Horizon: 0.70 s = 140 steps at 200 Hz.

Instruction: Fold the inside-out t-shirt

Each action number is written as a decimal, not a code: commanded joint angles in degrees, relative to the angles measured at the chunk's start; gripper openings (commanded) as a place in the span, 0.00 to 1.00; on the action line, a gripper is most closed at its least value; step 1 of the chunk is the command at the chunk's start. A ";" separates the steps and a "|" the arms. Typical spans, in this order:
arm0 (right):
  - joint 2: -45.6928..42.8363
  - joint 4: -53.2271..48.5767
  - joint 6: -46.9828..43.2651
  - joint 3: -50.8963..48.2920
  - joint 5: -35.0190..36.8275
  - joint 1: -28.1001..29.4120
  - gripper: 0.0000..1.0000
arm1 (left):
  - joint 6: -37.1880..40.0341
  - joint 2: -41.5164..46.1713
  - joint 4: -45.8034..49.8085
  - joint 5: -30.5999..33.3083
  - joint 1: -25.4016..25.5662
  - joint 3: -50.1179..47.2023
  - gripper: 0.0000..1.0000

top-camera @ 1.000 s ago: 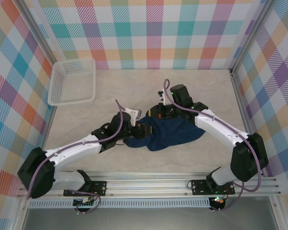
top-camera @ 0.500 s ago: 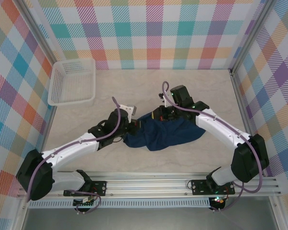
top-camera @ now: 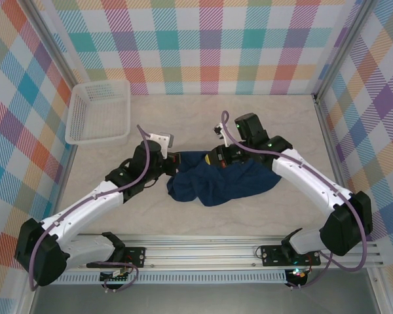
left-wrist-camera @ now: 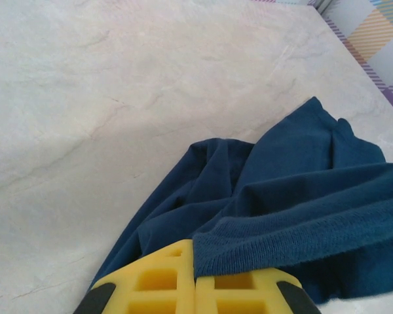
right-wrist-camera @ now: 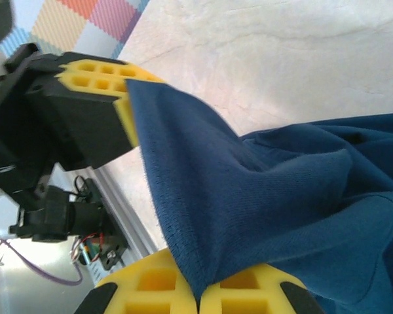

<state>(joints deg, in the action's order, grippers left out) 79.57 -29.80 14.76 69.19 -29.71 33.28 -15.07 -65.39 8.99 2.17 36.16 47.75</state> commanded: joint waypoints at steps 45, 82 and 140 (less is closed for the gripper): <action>4.94 9.30 9.40 -2.04 -8.75 -0.93 0.00 | 0.94 -5.62 0.51 -3.29 -1.37 -0.04 0.05; 5.53 5.04 6.26 -1.26 -5.27 -0.93 0.00 | 0.97 -4.37 -0.35 -3.17 -1.45 -1.62 0.00; 4.07 3.00 3.71 -2.83 -4.05 -0.93 0.00 | -0.42 0.18 -2.93 -2.67 -1.62 -2.97 0.00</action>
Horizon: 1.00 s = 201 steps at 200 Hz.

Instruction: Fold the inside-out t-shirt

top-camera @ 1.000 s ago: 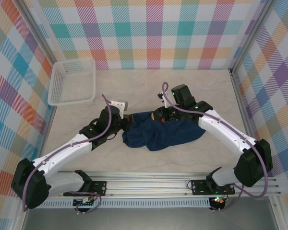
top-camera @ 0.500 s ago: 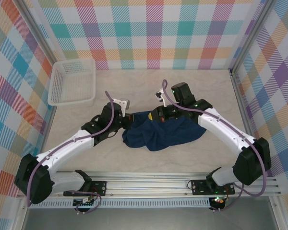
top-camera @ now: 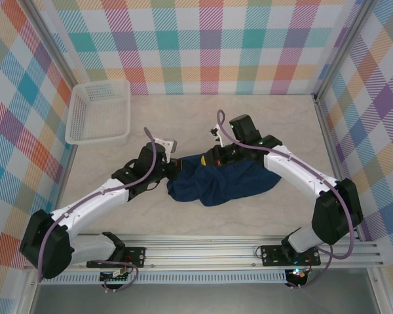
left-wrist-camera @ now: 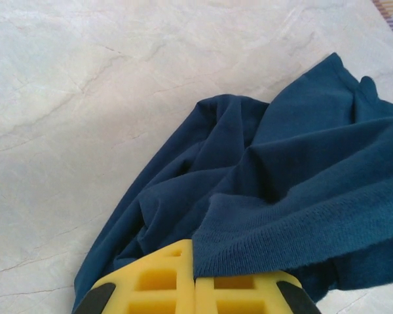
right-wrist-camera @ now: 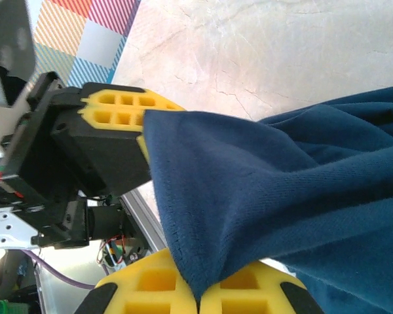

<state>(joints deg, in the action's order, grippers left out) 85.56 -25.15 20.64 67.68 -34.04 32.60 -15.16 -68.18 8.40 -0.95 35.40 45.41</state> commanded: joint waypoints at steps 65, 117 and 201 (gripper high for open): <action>-8.48 -11.37 -9.29 -4.81 -3.42 -0.10 0.00 | -1.83 11.60 5.11 -13.23 -0.53 -3.41 0.00; -10.34 -10.22 -4.26 -18.20 -1.77 0.63 0.23 | -7.72 8.16 10.50 -19.28 4.94 -10.89 0.04; 5.11 -3.19 -9.26 1.06 32.13 -5.92 0.51 | -10.25 5.08 4.46 -5.95 -5.06 -4.61 0.69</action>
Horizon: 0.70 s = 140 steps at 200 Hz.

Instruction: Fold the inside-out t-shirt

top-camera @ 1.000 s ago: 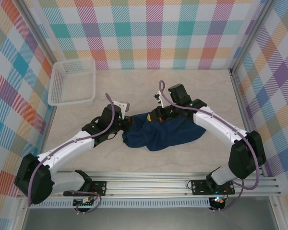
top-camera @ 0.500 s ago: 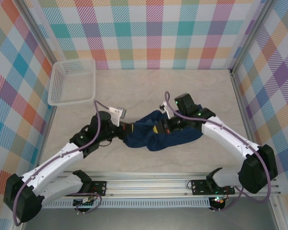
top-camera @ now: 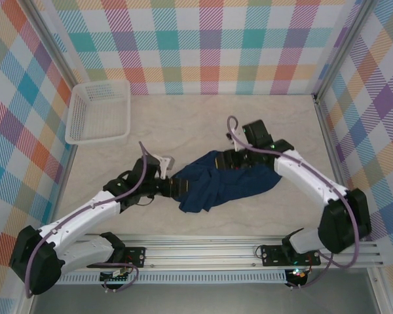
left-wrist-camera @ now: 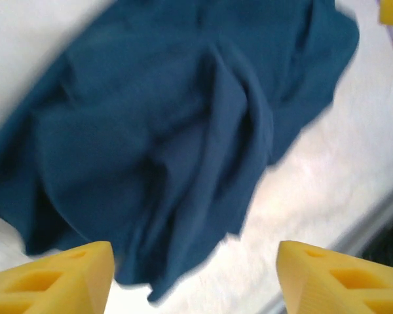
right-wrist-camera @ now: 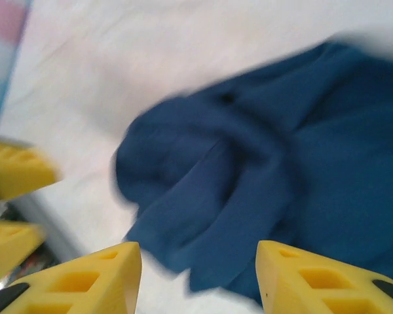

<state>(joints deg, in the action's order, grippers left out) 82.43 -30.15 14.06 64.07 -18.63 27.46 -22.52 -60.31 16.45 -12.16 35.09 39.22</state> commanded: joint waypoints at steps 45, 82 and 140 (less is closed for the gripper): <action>25.55 2.30 -3.69 15.67 12.82 -0.88 0.71 | -4.52 -21.02 -8.15 0.30 -8.11 8.21 0.75; 34.40 0.89 -3.79 20.39 8.19 0.67 0.75 | -7.00 -30.50 -12.73 -6.51 -8.07 9.83 0.71; 35.46 3.63 -2.87 22.84 9.24 0.83 0.10 | -7.42 -33.48 -17.07 -8.10 -8.17 9.97 0.12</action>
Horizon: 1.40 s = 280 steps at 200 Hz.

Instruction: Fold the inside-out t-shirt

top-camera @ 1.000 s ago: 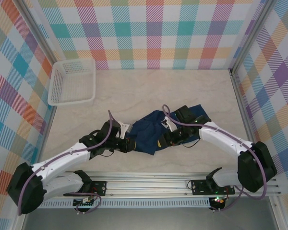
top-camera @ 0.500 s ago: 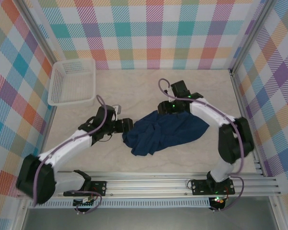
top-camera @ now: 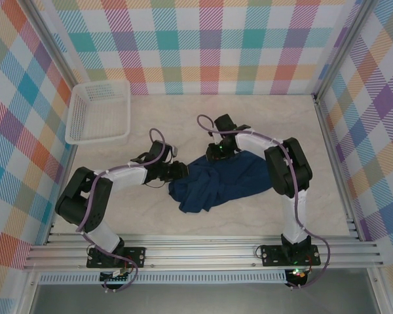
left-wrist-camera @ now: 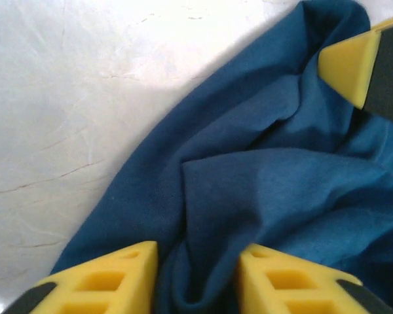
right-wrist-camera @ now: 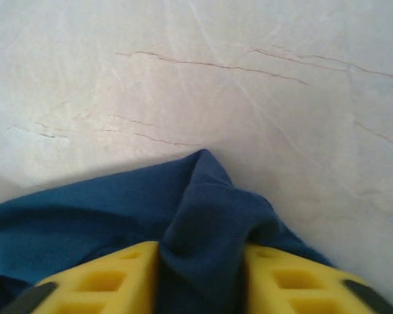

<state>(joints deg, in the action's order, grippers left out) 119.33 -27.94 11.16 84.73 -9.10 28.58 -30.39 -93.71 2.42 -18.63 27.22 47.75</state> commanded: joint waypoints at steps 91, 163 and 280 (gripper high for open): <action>-29.69 8.47 -5.52 7.69 0.30 -6.17 0.00 | 9.38 19.61 -3.25 5.89 -0.34 14.58 0.00; -59.73 12.32 10.99 -41.62 -4.70 -5.99 0.23 | 8.85 31.13 2.23 1.98 3.26 -14.92 0.49; -42.88 10.21 6.76 -37.31 9.30 4.82 0.62 | 7.37 16.95 7.02 12.10 9.78 -3.57 0.70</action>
<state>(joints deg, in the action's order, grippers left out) 73.60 -13.06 19.62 45.25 -8.12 32.84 -24.84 -71.75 8.27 -9.74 33.85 40.62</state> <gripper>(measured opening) 0.580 0.690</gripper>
